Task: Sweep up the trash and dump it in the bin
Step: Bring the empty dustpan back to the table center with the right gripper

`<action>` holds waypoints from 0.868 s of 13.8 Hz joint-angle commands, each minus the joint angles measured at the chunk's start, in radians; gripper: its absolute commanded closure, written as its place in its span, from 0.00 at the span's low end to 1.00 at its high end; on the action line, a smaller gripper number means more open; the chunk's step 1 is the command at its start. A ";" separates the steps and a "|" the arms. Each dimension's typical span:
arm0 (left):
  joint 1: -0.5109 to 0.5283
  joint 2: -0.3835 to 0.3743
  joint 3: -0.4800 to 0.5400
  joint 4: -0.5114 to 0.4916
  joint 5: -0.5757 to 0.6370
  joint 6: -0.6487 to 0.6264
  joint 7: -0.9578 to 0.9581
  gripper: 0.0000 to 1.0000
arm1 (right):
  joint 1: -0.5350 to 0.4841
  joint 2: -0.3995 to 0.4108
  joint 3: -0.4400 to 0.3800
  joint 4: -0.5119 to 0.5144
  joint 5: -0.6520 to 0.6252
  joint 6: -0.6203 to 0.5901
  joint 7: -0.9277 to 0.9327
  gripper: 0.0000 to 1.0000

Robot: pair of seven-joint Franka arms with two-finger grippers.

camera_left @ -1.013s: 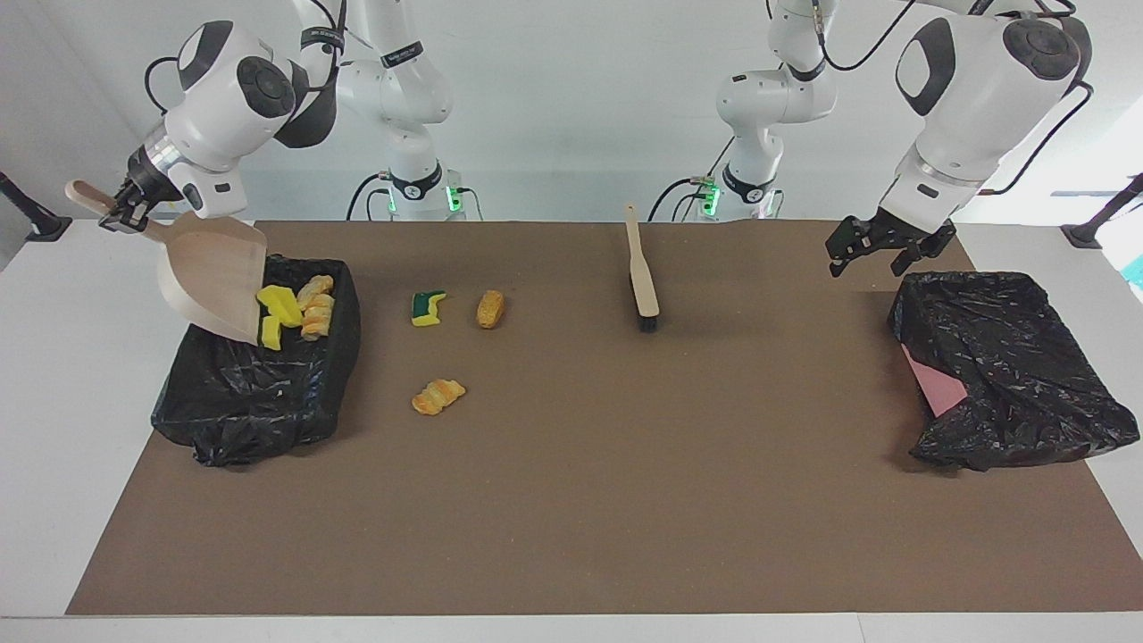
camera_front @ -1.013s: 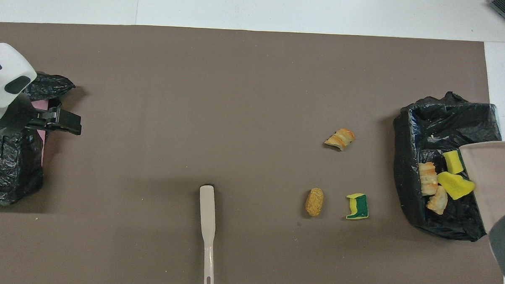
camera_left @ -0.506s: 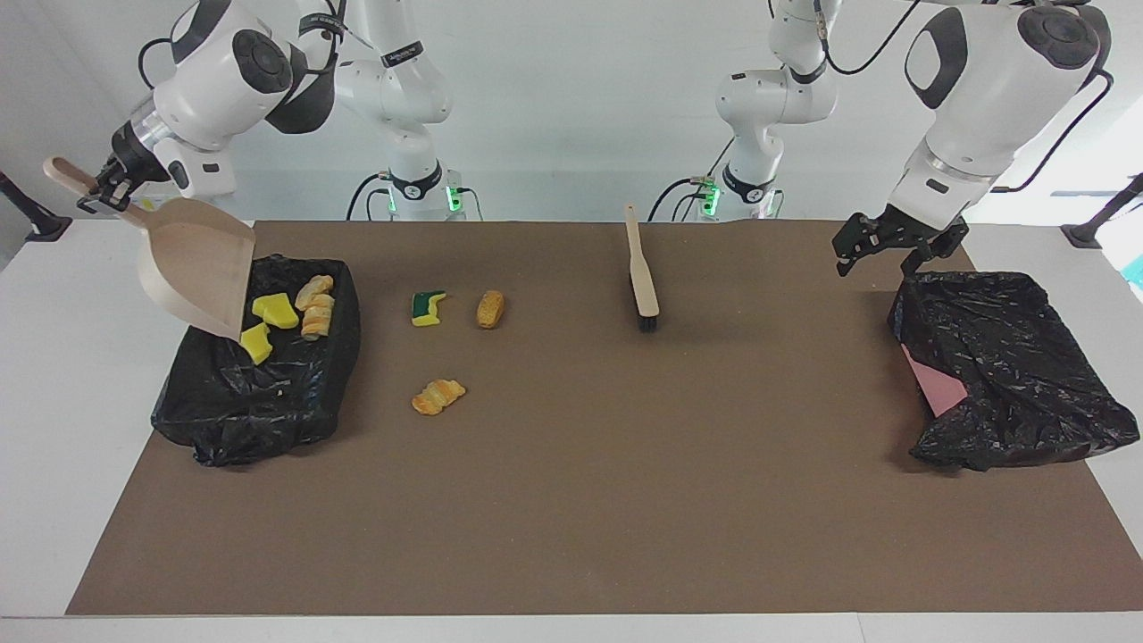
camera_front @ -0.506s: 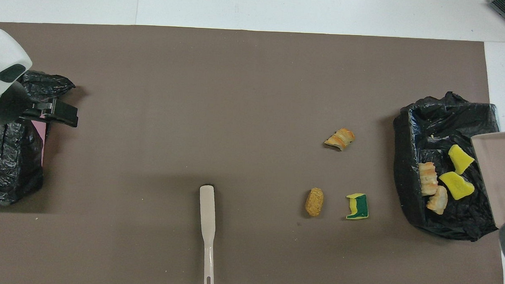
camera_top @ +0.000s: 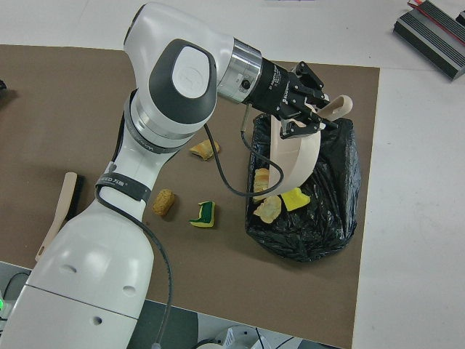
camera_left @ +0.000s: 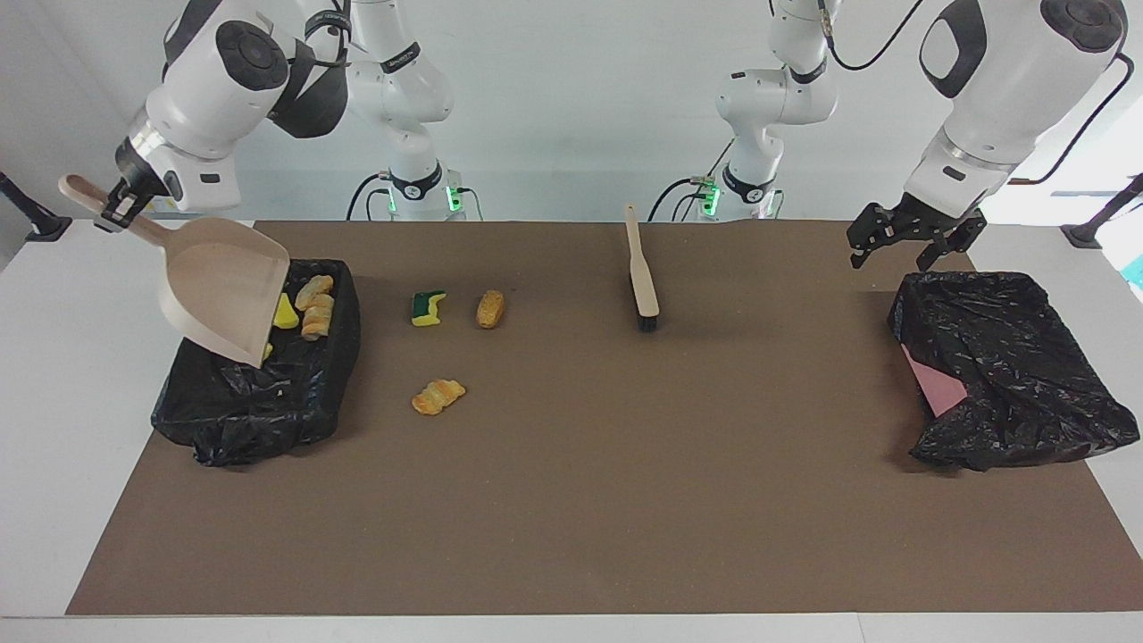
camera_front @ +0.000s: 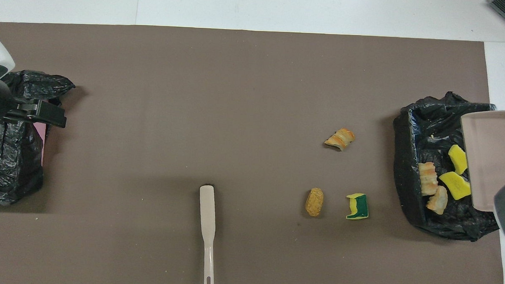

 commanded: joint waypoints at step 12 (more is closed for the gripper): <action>0.001 -0.023 0.011 -0.012 0.014 -0.014 0.001 0.00 | 0.291 0.366 0.026 0.354 0.472 -0.046 1.044 1.00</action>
